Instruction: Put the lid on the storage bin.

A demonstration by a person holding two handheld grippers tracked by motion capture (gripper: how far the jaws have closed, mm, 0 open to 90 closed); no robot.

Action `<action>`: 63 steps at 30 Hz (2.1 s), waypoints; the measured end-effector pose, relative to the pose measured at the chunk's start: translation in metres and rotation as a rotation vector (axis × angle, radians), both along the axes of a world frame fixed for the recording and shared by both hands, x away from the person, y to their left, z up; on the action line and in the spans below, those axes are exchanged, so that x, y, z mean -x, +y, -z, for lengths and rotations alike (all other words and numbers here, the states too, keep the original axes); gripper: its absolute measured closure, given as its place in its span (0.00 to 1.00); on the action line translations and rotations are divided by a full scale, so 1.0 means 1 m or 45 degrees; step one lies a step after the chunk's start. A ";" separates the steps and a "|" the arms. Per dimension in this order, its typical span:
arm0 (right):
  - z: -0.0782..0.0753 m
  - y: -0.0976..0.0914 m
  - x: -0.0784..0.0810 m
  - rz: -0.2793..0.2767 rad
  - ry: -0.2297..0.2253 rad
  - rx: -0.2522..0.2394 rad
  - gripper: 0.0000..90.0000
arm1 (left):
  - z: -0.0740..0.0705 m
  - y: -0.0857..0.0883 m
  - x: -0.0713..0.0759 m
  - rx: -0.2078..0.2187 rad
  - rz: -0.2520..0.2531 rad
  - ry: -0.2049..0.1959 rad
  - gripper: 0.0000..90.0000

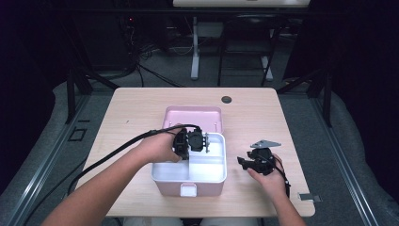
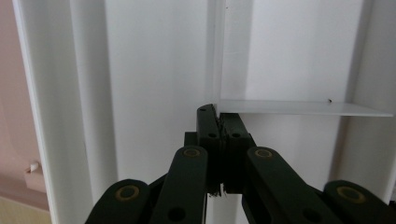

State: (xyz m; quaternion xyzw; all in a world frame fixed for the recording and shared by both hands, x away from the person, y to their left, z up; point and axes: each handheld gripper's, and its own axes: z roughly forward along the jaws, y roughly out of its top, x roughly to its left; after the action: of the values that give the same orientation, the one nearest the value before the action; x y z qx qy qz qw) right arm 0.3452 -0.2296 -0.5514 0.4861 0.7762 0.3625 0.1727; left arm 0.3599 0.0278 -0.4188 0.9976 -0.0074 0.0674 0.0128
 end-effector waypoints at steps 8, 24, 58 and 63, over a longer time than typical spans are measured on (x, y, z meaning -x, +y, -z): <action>-0.001 -0.002 0.000 0.002 -0.006 -0.010 0.54 | 0.010 0.002 -0.003 0.027 -0.012 0.023 0.99; -0.027 0.001 -0.001 -0.056 0.001 -0.012 0.52 | 0.013 0.033 -0.005 0.162 -0.145 0.051 0.88; -0.092 0.052 -0.100 0.081 0.076 -0.094 0.60 | 0.030 0.101 0.000 0.535 -0.411 0.063 0.80; -0.091 0.058 -0.114 0.122 0.082 -0.099 0.61 | 0.030 0.101 -0.001 0.534 -0.409 0.064 0.80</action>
State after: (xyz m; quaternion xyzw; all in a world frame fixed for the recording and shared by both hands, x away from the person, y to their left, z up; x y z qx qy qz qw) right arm 0.4594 -0.1713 -0.4602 0.5405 0.7425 0.3677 0.1459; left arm 0.3605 0.1287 -0.4485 0.9629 0.1654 0.0437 0.2088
